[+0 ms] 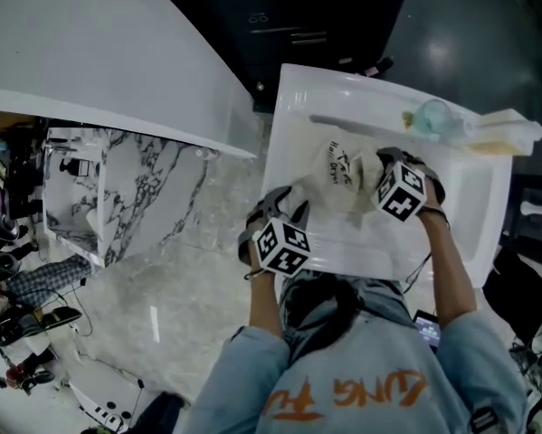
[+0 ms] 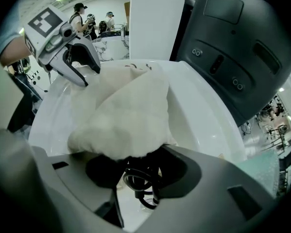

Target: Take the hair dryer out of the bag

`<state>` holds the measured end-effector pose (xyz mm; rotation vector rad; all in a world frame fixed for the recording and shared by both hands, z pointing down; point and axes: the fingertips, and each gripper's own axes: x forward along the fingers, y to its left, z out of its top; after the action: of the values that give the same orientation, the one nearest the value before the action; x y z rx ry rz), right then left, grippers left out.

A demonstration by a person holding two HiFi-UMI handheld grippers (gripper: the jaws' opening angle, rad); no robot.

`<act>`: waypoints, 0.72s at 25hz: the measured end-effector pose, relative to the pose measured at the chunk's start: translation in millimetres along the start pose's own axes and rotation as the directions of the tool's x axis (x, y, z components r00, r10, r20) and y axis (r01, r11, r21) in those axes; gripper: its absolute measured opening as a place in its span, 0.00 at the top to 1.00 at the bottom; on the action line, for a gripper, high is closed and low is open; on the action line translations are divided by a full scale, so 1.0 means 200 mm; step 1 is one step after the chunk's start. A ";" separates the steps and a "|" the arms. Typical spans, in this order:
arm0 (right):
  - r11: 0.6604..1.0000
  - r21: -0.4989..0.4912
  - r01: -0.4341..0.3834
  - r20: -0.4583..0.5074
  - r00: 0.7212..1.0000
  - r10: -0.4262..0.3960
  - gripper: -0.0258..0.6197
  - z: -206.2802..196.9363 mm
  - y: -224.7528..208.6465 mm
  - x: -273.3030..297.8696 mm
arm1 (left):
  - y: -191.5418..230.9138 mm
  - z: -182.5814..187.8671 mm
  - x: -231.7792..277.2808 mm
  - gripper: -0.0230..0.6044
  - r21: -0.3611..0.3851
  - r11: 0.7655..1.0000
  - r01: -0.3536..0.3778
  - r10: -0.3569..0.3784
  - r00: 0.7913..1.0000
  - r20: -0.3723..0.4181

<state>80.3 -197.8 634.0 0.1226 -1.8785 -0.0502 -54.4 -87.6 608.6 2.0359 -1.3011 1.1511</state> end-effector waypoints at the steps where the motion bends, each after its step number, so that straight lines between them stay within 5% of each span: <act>1: 1.000 0.001 0.012 0.002 1.000 -0.012 0.67 0.00 0.00 -0.01 | 0.00 0.00 0.01 0.68 0.008 1.000 -0.001 0.001 1.000 -0.006; 6: 0.997 0.020 0.071 0.012 0.997 -0.071 0.67 -0.03 0.02 -0.06 | 0.03 -0.02 0.01 0.92 0.017 1.000 -0.027 0.027 1.000 -0.006; 18: 0.980 0.046 0.195 0.012 0.981 -0.196 0.68 -0.12 0.06 -0.19 | 0.05 0.00 0.01 0.96 0.069 0.998 -0.010 0.009 1.000 0.015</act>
<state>113.2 -180.1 606.5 0.3386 -1.8796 -0.1440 -63.8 -92.8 609.6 2.0930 -1.2964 1.2039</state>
